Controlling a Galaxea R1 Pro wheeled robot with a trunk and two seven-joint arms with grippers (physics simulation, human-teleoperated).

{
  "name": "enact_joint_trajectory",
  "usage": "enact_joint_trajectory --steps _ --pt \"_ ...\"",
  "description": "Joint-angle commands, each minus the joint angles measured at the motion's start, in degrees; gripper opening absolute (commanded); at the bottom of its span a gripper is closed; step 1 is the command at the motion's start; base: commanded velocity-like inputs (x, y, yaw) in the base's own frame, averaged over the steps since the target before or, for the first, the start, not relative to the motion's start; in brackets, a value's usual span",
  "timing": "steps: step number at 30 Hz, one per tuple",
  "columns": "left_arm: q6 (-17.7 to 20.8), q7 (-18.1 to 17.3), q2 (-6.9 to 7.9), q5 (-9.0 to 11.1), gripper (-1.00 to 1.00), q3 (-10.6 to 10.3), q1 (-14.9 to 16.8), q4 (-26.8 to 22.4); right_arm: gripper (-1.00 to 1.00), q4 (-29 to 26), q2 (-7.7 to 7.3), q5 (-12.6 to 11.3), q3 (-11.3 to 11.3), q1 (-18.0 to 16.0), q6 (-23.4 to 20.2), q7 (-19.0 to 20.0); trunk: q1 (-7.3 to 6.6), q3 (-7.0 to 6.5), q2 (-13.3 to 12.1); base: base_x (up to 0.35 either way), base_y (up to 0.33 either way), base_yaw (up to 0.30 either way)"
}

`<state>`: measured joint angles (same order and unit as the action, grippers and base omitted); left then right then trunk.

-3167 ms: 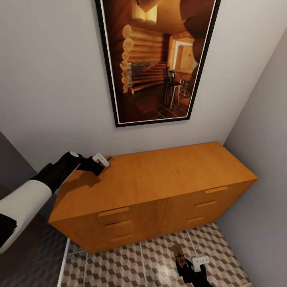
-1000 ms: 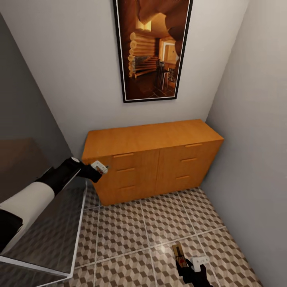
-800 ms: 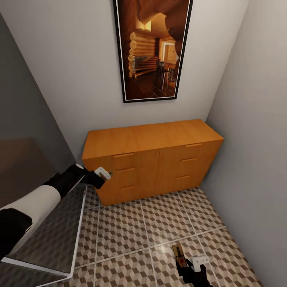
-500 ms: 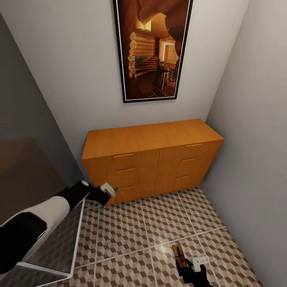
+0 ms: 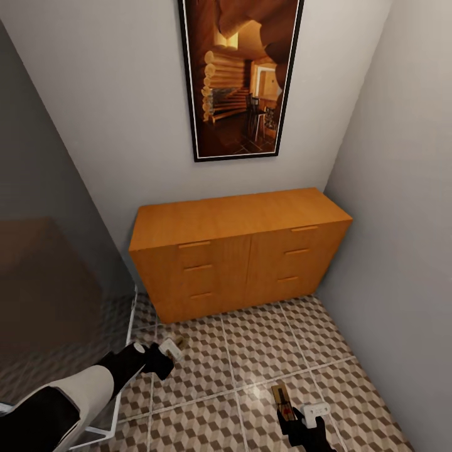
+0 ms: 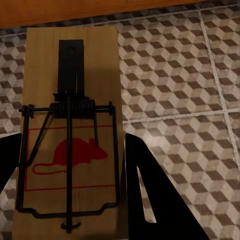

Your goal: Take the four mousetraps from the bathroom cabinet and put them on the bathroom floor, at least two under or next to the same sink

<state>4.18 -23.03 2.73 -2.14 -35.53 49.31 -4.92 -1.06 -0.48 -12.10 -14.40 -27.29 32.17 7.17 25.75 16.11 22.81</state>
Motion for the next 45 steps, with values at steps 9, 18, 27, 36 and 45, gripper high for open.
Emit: enact_joint_trajectory --steps 9,18,27,36,45 --pt "-4.3 9.2 0.17 3.0 -1.00 0.6 -7.9 1.5 -1.00 -0.1 -0.18 -0.7 -0.3 0.0 0.5 0.4 0.03 0.09 0.1 0.000 0.000 0.000" --pt "-32.5 12.4 1.01 13.4 -1.00 0.8 -11.5 9.0 -1.00 -0.3 -0.47 -0.6 -0.3 0.0 0.9 -0.4 0.03 0.09 0.1 0.000 0.000 0.000" --pt "-47.8 29.1 1.27 19.4 -1.00 0.8 -19.0 9.4 -1.00 -2.6 -0.57 -0.5 -0.4 0.0 2.3 -7.7 0.03 0.09 0.1 0.000 0.000 0.000" --pt "-52.2 33.0 0.63 19.9 -1.00 0.8 -23.7 9.4 -1.00 -2.9 -0.63 -0.3 -0.6 0.0 7.1 -8.2 0.03 0.09 0.1 0.000 0.000 0.000" --pt "-52.0 33.2 -0.05 19.9 -1.00 0.8 -24.6 9.4 -1.00 -2.8 -0.67 -0.3 -0.6 0.0 7.3 -8.2 0.03 0.09 0.1 0.000 0.000 0.000"
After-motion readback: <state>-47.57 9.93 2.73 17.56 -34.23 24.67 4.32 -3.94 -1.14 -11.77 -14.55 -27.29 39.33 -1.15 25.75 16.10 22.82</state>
